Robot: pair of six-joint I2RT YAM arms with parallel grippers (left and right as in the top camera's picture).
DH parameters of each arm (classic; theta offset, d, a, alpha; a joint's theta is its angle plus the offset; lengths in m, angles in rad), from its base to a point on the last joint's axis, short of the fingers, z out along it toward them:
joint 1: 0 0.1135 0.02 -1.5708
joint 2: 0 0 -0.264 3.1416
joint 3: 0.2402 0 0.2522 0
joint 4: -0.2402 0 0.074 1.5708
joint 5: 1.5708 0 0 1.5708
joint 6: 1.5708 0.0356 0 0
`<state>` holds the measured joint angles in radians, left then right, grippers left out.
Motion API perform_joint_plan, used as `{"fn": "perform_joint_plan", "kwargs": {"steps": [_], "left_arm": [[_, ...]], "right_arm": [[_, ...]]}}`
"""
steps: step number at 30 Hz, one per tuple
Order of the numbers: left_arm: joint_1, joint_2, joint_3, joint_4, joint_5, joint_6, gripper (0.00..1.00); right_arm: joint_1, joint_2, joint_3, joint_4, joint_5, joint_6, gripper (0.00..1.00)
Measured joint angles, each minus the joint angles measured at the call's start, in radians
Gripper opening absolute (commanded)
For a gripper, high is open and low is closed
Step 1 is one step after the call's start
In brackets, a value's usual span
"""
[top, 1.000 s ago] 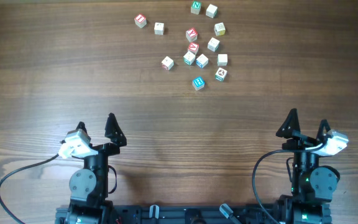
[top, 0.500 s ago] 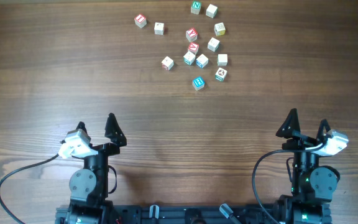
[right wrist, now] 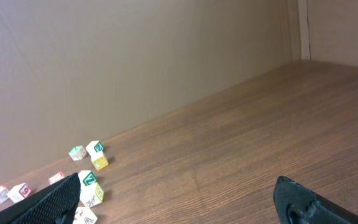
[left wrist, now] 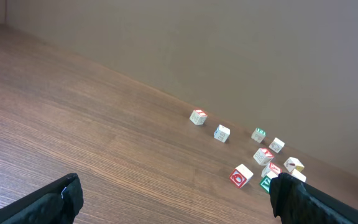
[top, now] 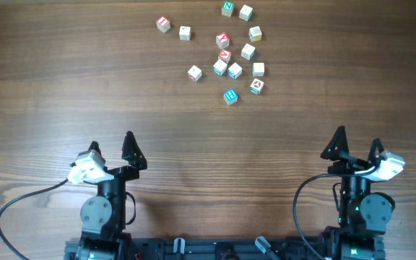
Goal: Form a circle
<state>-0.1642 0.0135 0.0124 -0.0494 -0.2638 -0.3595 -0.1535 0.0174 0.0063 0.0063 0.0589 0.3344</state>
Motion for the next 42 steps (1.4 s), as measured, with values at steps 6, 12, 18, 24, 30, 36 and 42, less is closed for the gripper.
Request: {"fn": "perform_joint_plan", "kwargs": {"steps": [6, 12, 18, 24, 30, 36, 42], "left_arm": [[0.000, 0.000, 0.000, 0.000, 0.000, 0.000, 1.00], [0.000, 0.000, 0.000, 0.000, 0.000, 0.000, 1.00], [0.000, 0.000, 0.000, 0.013, 0.077, 0.000, 1.00], [0.000, 0.000, 0.004, -0.026, 0.181, -0.001, 1.00], [0.000, 0.000, 0.119, -0.151, 0.223, 0.000, 1.00], [0.000, 0.012, 0.219, -0.210, 0.248, 0.000, 1.00], [0.000, 0.222, 0.330, -0.213, 0.255, 0.000, 1.00]], "right_arm": [[0.000, 0.000, 0.000, 0.000, 0.000, 0.000, 1.00], [0.000, 0.000, 0.000, 0.000, 0.000, 0.000, 1.00], [0.000, 0.000, 0.000, 0.000, 0.000, 0.000, 1.00], [0.000, 0.000, 0.000, 0.000, 0.000, 0.000, 1.00], [0.000, 0.000, 0.000, 0.000, 0.000, 0.000, 1.00], [0.000, 0.000, 0.000, 0.000, 0.000, 0.000, 1.00], [0.000, 0.000, 0.000, 0.001, 0.000, 0.000, 1.00]]}}
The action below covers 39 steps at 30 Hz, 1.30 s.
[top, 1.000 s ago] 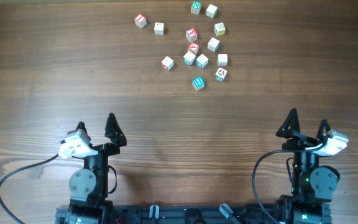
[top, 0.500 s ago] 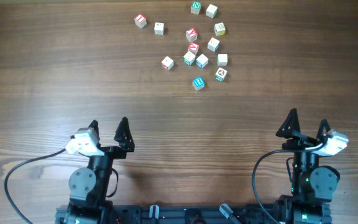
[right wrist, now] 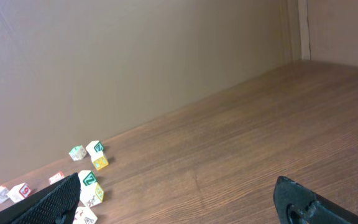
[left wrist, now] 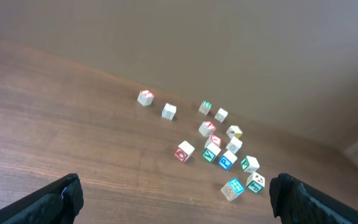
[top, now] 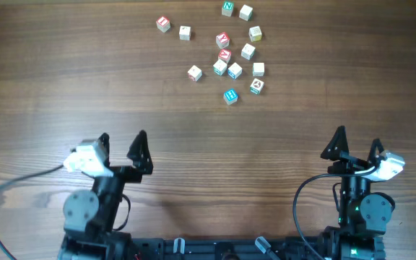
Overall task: Form a circle
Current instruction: 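Reach the left gripper forward over the block cluster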
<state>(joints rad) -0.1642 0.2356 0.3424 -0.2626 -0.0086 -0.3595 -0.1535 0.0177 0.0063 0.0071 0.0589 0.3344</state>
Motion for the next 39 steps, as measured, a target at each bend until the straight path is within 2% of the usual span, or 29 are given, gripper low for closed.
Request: {"fn": "perform_joint_plan", "kwargs": {"steps": [4, 8, 11, 17, 26, 32, 39], "left_arm": [[0.000, 0.269, 0.137, -0.014, 0.042, 0.000, 1.00], [0.000, 0.557, 0.362, -0.084, 0.111, 0.003, 1.00], [0.000, 0.666, 0.466, -0.137, 0.143, 0.003, 1.00], [0.000, 0.756, 0.493, -0.185, 0.200, 0.003, 1.00], [0.000, 0.761, 0.510, -0.178, 0.247, 0.003, 0.94], [-0.003, 0.809, 0.679, -0.204, 0.251, 0.011, 0.95], [-0.063, 0.990, 0.878, -0.232, 0.251, 0.043, 0.95]], "right_arm": [[0.000, 0.000, 0.000, -0.001, 0.000, 0.000, 1.00], [0.000, 0.000, 0.000, -0.001, 0.000, 0.000, 1.00], [0.000, 0.000, 0.000, -0.001, 0.000, 0.000, 1.00], [0.000, 0.000, 0.000, -0.001, 0.000, 0.000, 1.00], [0.000, 0.000, 0.000, -0.001, 0.000, 0.000, 1.00], [0.000, 0.000, 0.000, -0.001, 0.000, 0.000, 1.00], [0.000, 0.000, 0.000, -0.001, 0.000, 0.000, 1.00]]}}
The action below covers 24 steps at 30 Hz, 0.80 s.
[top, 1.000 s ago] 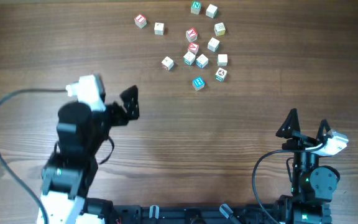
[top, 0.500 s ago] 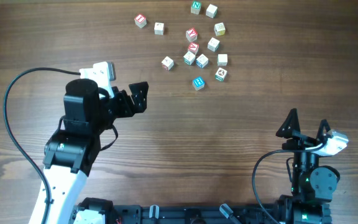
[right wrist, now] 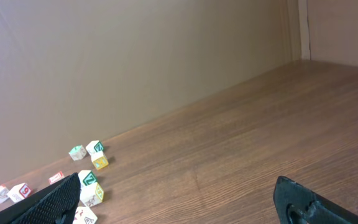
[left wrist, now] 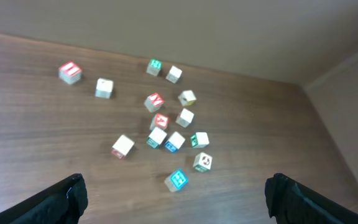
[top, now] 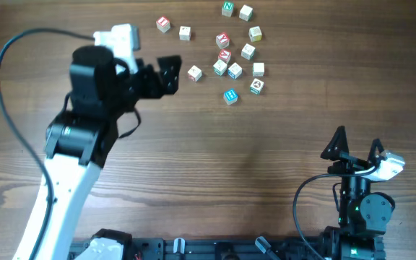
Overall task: Form a circle
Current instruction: 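Reach the left gripper forward over the block cluster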
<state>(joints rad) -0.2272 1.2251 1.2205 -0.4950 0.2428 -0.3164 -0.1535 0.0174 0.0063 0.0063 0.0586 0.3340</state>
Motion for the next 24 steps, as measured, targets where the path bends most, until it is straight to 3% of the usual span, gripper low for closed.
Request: {"fn": "perform_joint_plan", "kwargs": {"steps": [10, 24], "left_arm": [[-0.113, 0.227, 0.146, 0.070, -0.034, 0.006, 0.99], [-0.153, 0.433, 0.161, 0.209, -0.074, 0.006, 1.00]], "right_arm": [[0.000, 0.000, 0.000, 0.000, 0.000, 0.000, 1.00], [0.000, 0.000, 0.000, 0.000, 0.000, 0.000, 1.00]]}}
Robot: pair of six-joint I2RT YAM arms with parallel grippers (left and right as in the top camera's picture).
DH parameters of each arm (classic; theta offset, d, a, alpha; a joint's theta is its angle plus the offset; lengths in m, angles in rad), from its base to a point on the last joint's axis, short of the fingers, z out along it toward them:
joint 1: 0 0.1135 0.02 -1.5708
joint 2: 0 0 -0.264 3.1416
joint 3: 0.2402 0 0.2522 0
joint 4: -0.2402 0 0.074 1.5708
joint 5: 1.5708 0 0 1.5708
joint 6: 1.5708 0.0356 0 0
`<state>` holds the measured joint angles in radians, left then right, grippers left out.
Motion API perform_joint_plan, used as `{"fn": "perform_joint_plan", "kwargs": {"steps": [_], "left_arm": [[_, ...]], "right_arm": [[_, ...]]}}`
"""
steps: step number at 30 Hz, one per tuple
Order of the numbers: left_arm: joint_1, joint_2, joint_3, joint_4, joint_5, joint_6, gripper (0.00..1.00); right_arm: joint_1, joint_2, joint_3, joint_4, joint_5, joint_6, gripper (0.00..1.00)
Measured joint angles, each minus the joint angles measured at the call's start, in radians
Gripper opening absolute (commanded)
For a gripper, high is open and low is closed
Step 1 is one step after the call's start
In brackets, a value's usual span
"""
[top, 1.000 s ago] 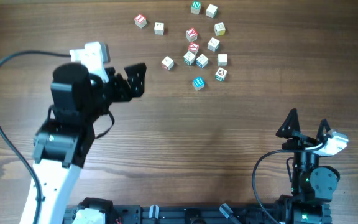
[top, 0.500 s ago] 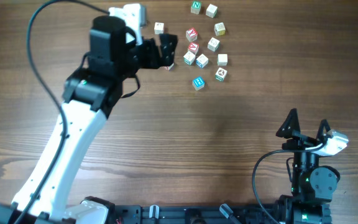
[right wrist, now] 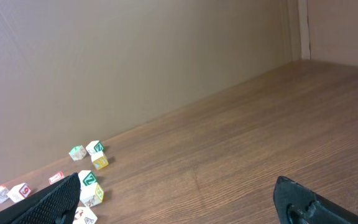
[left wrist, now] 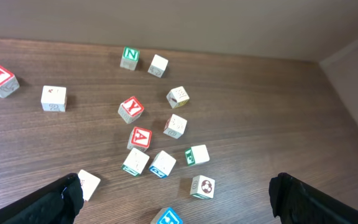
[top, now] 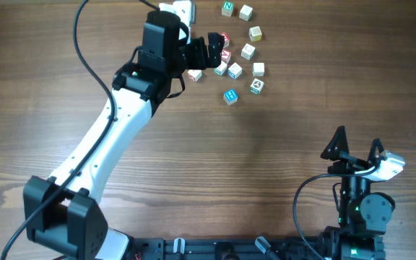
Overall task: Form a circle
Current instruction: 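Reach the left gripper forward over the block cluster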
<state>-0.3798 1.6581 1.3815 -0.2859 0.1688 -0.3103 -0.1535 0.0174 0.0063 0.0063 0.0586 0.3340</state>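
Several lettered wooden blocks lie in a loose cluster at the far middle of the table. Among them are a green N block [top: 227, 9], a blue H block [top: 230, 96] and a white block with red print [top: 193, 74]. In the left wrist view I see a red I block, a red Y block [left wrist: 131, 109] and a red A block [left wrist: 140, 138]. My left gripper [top: 204, 48] hangs open over the cluster's left side, holding nothing [left wrist: 175, 196]. My right gripper [top: 356, 146] stands open at the near right, far from the blocks.
The left arm [top: 114, 137] stretches diagonally from the near left corner toward the blocks and covers the cluster's two leftmost blocks in the overhead view. A plain wall [right wrist: 135, 56] rises behind the table's far edge. Bare wood [top: 280, 166] lies between the cluster and the arm bases.
My left gripper has moved right and farther out, from left of the cluster to over its left part. The blocks lie where they were. The right arm has not moved.
Both arms first rested open at the near edge. The left gripper then stood a little turned toward the blocks, later was stretched out to the left of the cluster, and now hangs over it. No block has shifted; the right arm stayed still.
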Motion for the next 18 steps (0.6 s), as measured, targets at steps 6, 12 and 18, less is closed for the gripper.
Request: {"fn": "perform_joint_plan", "kwargs": {"steps": [6, 12, 18], "left_arm": [[0.000, 0.051, 0.000, 0.055, 0.000, 0.000, 1.00], [0.000, 0.178, 0.001, 0.206, 0.007, -0.001, 1.00], [0.000, 0.317, 0.003, 0.369, 0.032, 0.000, 1.00]], "right_arm": [[0.000, 0.000, 0.000, 0.000, 0.000, 0.000, 1.00], [0.000, 0.000, 0.000, 0.000, 0.000, 0.000, 1.00], [0.000, 0.000, 0.000, 0.000, -0.003, 0.000, 1.00]]}}
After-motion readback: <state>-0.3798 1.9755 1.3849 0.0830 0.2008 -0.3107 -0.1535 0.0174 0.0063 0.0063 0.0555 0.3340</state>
